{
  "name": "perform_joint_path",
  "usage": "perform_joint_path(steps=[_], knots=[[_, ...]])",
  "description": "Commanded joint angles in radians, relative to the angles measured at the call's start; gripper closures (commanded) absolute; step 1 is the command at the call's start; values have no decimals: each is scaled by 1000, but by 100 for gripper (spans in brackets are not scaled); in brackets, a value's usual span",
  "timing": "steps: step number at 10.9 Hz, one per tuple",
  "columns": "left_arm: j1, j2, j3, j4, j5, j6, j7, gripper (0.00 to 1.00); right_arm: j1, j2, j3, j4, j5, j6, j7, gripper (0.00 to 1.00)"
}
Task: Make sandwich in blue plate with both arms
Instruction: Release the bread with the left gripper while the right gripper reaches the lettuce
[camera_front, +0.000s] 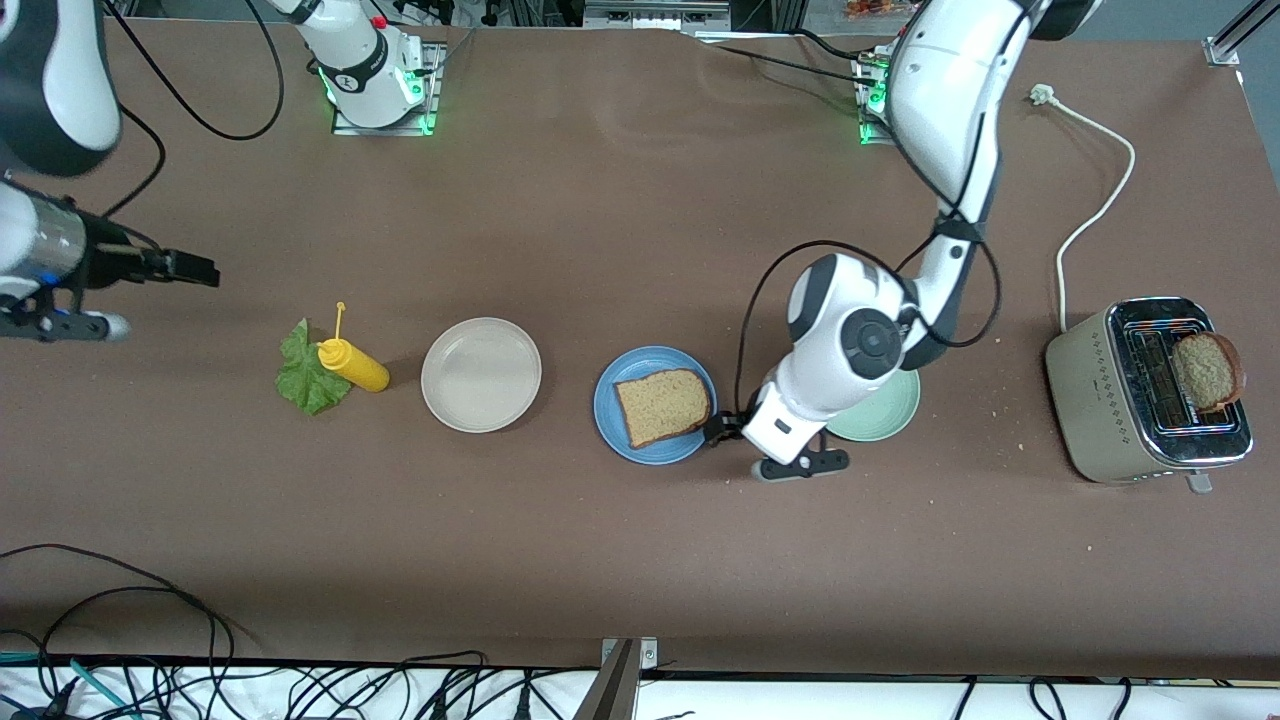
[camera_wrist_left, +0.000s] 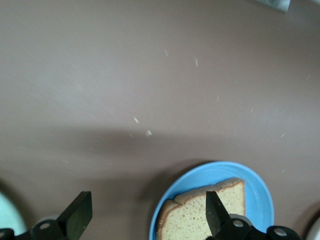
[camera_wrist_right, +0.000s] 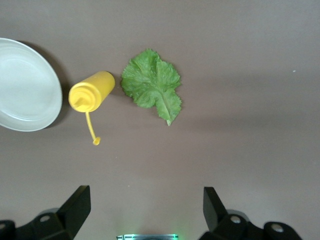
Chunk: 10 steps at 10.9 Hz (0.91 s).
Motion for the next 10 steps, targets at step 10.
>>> perform_joint_path(steps=[10], knots=[[290, -724, -62, -268, 391, -518, 6, 0, -19, 203, -24, -442, -17, 768, -166, 0]])
